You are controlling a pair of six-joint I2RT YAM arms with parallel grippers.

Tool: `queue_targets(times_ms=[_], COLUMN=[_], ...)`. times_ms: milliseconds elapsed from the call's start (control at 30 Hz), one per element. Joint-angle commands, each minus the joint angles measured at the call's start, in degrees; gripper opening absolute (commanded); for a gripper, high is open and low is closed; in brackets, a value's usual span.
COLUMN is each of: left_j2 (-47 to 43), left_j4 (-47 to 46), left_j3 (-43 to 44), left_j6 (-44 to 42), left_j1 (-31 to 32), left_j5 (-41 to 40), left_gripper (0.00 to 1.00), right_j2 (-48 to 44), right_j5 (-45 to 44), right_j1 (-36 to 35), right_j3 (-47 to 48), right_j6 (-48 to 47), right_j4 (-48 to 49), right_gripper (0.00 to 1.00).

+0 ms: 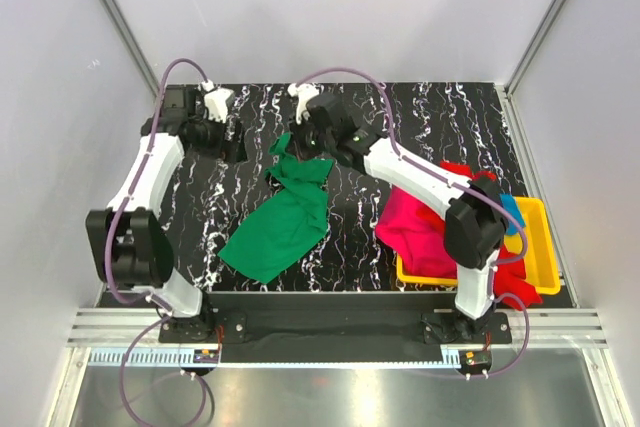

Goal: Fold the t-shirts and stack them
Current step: Flatten the tshirt out

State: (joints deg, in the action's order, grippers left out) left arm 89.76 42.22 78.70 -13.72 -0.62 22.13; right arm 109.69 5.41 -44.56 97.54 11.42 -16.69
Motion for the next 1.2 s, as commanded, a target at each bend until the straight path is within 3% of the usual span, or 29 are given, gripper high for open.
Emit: queue_targets(times_ms=[0, 100, 200, 400, 567, 633, 800, 933, 967, 1000, 1033, 1067, 1167], left_j2=[5.0, 9.0, 10.3, 13.7, 16.9, 17.4, 18.8, 23.6, 24.7, 24.9, 24.9, 23.8, 19.6], left_j4=[-14.1, -17.7, -20.5, -18.7, -15.1, -15.9, -17.5, -13.2, -13.0, -12.5, -12.4, -12.5, -11.8], left_j3=[4.1, 4.7, 2.9, 2.2, 1.5, -0.1, 0.7, 5.1, 5.8, 5.9, 5.9, 5.4, 6.1], left_j6=[3.0, -3.1, -6.1, -1.3, 2.5, 1.7, 0.7, 2.6, 2.8, 2.8, 2.9, 3.0, 0.8], left_j1=[1.9, 5.2, 7.4, 10.7, 11.1, 13.1, 16.1, 15.8, 15.8, 15.8, 15.8, 15.8, 15.1], left_j5=[5.1, 5.2, 5.6, 2.5, 8.8, 9.3, 6.9, 6.3, 6.4, 6.6, 6.7, 6.3, 4.4], left_gripper=[0.96, 0.87, 0.87, 0.88, 0.92, 0.99, 0.95, 0.65, 0.42, 0.26, 0.1, 0.0, 0.0], right_j2=[-8.1, -11.9, -14.3, -19.9, -21.3, -21.4, -21.5, -22.5, -22.8, -23.0, -23.0, -23.1, -22.2], right_j5=[2.7, -0.2, -3.4, -4.6, -5.1, -5.1, -5.1, -5.1, -5.1, -5.1, -5.1, -5.1, -3.7], right_j1=[0.3, 0.8, 2.6, 3.9, 3.9, 3.9, 4.4, 4.7, 5.1, 5.2, 5.4, 6.0, 7.7], right_j3=[-4.4, -8.1, -11.6, -21.4, -24.3, -25.6, -26.7, -27.5, -27.7, -27.9, -28.0, -28.0, -26.8], right_j6=[0.3, 0.6, 2.0, 5.6, 6.5, 6.6, 6.9, 6.9, 6.8, 6.7, 6.7, 6.8, 6.8], right_j4=[6.1, 3.9, -0.1, 0.4, 1.5, 2.2, 2.2, 2.3, 2.3, 2.2, 2.2, 2.2, 2.7], right_gripper=[0.0, 0.0, 0.0, 0.0, 0.0, 0.0, 0.0, 0.0, 0.0, 0.0, 0.0, 0.0, 0.0])
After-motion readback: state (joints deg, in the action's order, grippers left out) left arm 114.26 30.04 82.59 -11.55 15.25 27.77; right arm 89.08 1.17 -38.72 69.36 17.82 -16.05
